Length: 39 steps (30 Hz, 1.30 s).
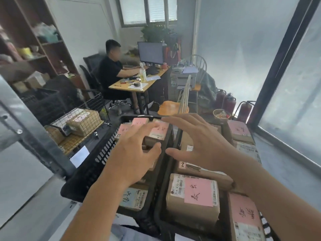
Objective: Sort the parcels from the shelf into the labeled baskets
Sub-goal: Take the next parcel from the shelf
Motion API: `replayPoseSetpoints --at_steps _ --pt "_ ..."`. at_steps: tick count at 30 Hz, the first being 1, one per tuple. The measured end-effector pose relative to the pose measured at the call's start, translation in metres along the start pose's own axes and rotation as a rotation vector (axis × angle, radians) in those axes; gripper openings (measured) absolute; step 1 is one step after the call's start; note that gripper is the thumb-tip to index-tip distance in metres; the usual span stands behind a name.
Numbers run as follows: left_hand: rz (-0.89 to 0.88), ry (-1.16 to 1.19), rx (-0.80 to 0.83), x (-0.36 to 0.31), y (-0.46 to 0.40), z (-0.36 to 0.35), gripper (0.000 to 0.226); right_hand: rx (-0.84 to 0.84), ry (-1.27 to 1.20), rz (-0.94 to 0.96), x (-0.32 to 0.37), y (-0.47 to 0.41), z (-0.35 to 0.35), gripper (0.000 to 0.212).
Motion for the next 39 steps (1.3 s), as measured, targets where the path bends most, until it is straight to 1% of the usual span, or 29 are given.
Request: replayPoseSetpoints --at_steps 4,9,13,19,25,32,39 --pt "0.055 -0.018 -0.103 0.023 0.038 0.043 0.051 0.027 -0.015 0.123 0.052 -0.024 -0.007 0.073" --pt "0.176 -0.084 -0.248 0.059 0.114 0.099 0.050 0.048 -0.005 0.300 0.143 -0.048 -0.017 0.073" --pt "0.310 -0.119 -0.363 0.092 0.205 0.140 0.050 0.096 -0.019 0.457 0.238 -0.057 -0.039 0.074" --pt "0.527 -0.129 -0.494 0.130 0.382 0.192 0.048 0.157 -0.081 0.688 0.407 -0.036 -0.083 0.074" --pt "0.757 -0.195 -0.645 0.138 0.610 0.229 0.046 0.219 -0.209 0.963 0.610 0.037 -0.145 0.071" --pt "1.098 -0.263 -0.879 0.111 0.867 0.241 0.045 0.373 -0.362 1.321 0.827 0.156 -0.205 0.065" --pt "1.398 -0.290 -1.076 0.074 1.061 0.224 0.042 0.548 -0.441 1.643 1.002 0.280 -0.253 0.063"
Point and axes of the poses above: each hand's wrist, its own y-axis away from the middle knuckle, its own z-axis out of the back of the hand, x = y × z, the point moved 9 cm from there along -y, towards the middle knuckle, and after that the axes turned 12 degrees about x, right-handed, at the moved point
